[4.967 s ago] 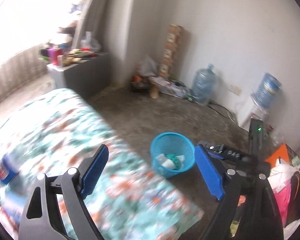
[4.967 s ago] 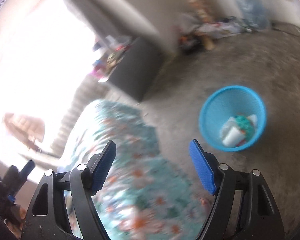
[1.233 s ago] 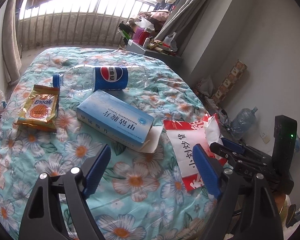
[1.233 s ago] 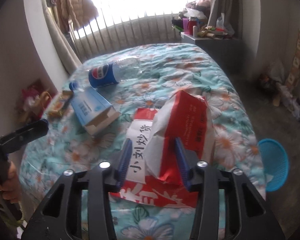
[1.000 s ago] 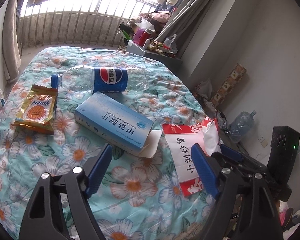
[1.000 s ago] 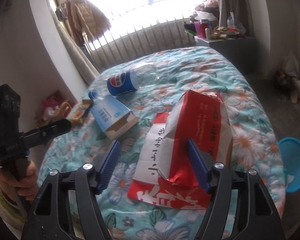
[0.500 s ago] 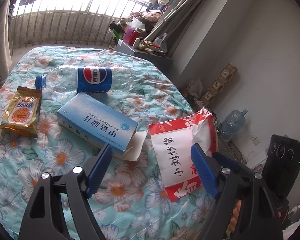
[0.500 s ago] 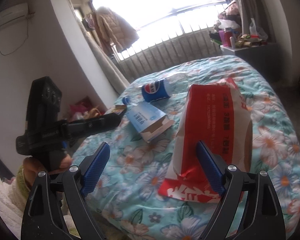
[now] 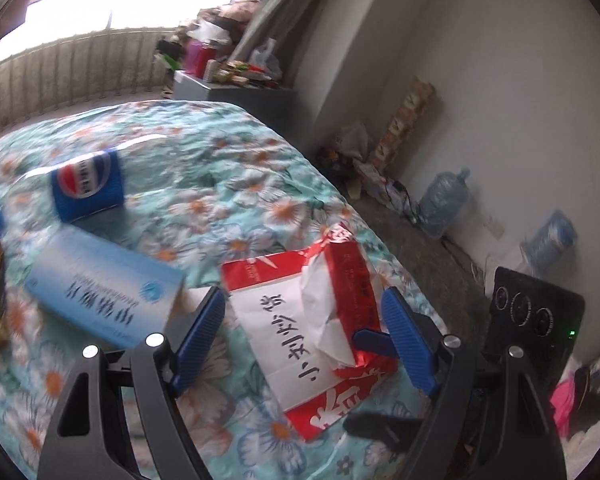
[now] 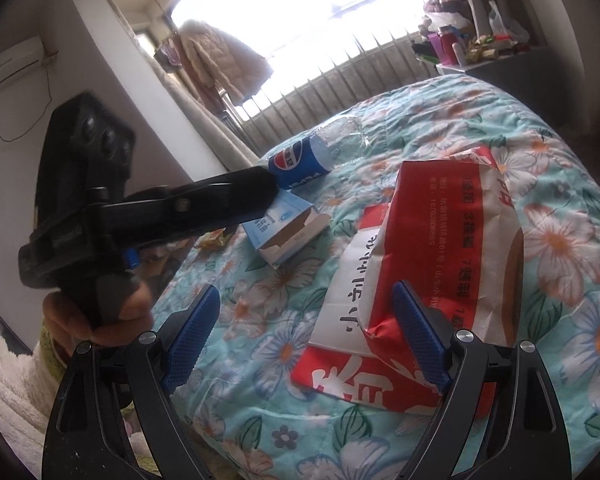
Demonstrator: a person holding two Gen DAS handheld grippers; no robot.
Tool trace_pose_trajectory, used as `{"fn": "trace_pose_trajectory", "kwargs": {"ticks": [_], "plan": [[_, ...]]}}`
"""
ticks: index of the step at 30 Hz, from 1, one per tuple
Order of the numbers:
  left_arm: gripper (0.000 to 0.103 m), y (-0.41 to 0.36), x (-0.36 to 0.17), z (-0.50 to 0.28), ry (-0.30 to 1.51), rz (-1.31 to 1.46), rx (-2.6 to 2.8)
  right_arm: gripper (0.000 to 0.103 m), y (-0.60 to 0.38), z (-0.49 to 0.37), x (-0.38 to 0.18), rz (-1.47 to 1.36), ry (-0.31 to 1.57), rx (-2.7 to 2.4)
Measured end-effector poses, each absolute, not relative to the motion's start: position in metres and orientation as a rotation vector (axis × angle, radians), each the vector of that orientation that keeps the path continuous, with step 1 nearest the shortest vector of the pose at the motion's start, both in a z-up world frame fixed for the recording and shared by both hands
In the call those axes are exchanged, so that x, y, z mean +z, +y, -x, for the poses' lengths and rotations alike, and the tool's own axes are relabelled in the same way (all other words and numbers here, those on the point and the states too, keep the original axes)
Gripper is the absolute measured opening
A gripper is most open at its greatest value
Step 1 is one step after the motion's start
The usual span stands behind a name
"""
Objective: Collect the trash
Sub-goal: 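Lift the red-and-white snack bag off the quilt with the right gripper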
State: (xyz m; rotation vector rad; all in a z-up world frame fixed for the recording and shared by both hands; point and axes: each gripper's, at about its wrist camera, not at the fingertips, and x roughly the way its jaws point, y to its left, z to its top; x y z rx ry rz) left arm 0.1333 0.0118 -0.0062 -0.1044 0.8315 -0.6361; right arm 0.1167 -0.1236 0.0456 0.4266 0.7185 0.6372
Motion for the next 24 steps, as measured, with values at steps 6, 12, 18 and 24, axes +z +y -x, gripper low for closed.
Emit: {"fn": "trace_pose_trajectory", "kwargs": {"ticks": [6,12,18,24], "plan": [[0.078,-0.022,-0.019,-0.153,0.879,-0.015,-0.683,0.084,-0.12,-0.111,0.047,-0.374,0.694,0.644],[0.076,-0.032,-0.035,-0.162,0.919,-0.065,-0.665,0.084,-0.123,-0.102,0.052,-0.344,0.69,0.661],[0.074,-0.022,-0.05,-0.17,0.984,0.001,-0.663,0.084,-0.154,-0.088,0.066,-0.353,0.733,0.668],[0.073,-0.023,-0.052,-0.166,0.977,-0.026,-0.647,0.079,-0.237,-0.102,0.058,-0.754,0.731,0.602]]}}
